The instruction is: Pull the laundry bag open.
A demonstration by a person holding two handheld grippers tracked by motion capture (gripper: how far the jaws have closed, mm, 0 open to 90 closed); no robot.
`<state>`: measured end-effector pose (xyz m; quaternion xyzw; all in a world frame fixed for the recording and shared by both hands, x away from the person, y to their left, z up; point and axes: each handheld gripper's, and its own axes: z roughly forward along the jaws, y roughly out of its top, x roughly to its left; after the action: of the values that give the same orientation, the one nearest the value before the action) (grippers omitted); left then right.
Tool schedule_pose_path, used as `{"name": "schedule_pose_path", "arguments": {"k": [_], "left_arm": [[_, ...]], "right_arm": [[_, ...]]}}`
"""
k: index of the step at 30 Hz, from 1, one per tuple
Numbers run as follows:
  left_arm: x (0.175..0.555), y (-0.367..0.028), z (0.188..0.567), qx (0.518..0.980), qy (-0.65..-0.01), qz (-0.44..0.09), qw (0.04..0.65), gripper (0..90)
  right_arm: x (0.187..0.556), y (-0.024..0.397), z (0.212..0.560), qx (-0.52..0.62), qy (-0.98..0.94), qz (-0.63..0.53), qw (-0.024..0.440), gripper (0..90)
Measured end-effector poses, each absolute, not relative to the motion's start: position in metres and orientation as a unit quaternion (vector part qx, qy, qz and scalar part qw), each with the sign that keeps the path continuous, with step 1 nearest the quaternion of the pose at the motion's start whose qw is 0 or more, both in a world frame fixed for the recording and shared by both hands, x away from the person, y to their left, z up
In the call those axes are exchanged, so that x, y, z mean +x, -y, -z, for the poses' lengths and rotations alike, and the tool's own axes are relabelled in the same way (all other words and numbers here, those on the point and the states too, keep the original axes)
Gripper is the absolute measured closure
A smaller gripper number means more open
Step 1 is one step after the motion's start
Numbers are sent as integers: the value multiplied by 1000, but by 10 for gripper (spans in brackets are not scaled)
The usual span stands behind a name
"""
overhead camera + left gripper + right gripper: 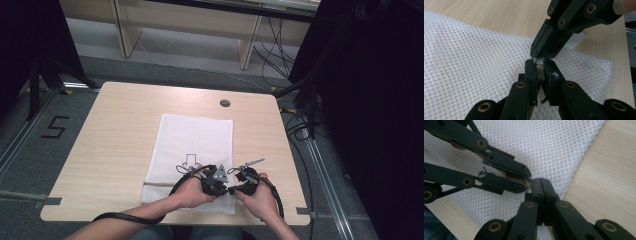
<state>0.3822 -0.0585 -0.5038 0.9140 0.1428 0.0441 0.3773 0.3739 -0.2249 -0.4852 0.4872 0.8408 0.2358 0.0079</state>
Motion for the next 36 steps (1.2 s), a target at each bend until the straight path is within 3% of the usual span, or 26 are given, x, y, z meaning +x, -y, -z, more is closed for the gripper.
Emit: {"name": "schedule_pose_path", "arguments": {"k": [36], "left_arm": [[384,56,502,922,-122,-43,365,824]], "right_arm": [[370,217,484,491,-843,-217,33,900]]}}
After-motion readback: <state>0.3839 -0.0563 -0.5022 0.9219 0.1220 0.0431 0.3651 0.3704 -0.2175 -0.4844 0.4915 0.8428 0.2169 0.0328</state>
